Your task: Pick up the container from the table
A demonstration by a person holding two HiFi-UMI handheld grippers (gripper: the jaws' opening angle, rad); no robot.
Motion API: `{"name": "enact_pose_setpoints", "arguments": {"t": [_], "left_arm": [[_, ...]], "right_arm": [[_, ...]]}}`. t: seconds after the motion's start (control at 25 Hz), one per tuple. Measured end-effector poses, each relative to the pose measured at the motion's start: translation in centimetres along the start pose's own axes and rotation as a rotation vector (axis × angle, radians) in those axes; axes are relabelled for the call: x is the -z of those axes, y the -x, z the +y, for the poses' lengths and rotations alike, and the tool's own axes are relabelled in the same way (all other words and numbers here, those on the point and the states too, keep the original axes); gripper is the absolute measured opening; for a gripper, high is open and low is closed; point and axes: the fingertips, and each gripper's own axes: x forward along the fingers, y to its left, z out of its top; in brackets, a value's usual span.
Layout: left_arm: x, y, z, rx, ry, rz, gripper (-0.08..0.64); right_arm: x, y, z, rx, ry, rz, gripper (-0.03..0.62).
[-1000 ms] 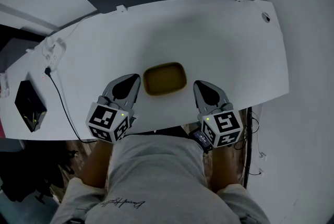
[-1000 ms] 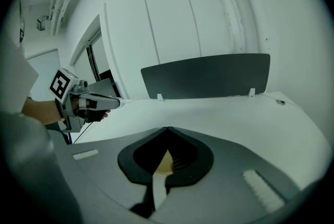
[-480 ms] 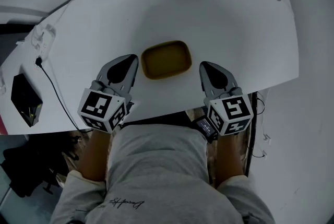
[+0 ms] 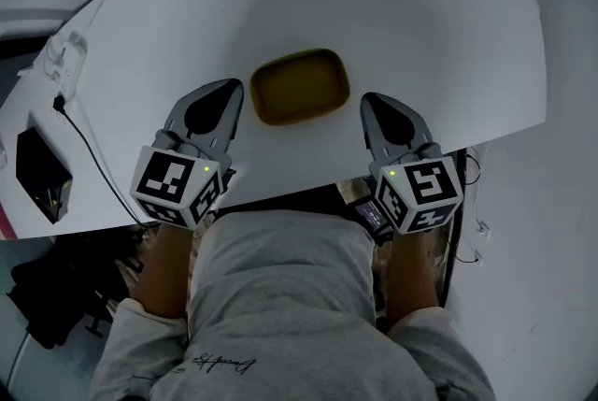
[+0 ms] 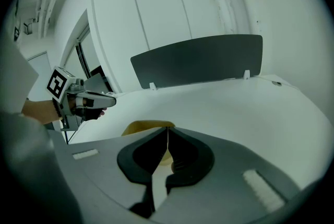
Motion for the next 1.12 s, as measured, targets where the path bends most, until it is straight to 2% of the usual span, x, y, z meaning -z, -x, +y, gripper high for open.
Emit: {"name": "enact_pose_setpoints", "arguments": {"t": [0.6,1.12], "left_arm": [[2.3,-1.3,0.7,0.006,0.004,0.047,0.006],[5.0,-3.6,0.8,0.038,-0.002,0.124,0.089]], "right_arm": [[2.3,-1.5,0.1,-0.001,-0.021,0.033,0.051],[4.4,-3.6,-0.7,0.007,-0.045,0.085,0.094]]}}
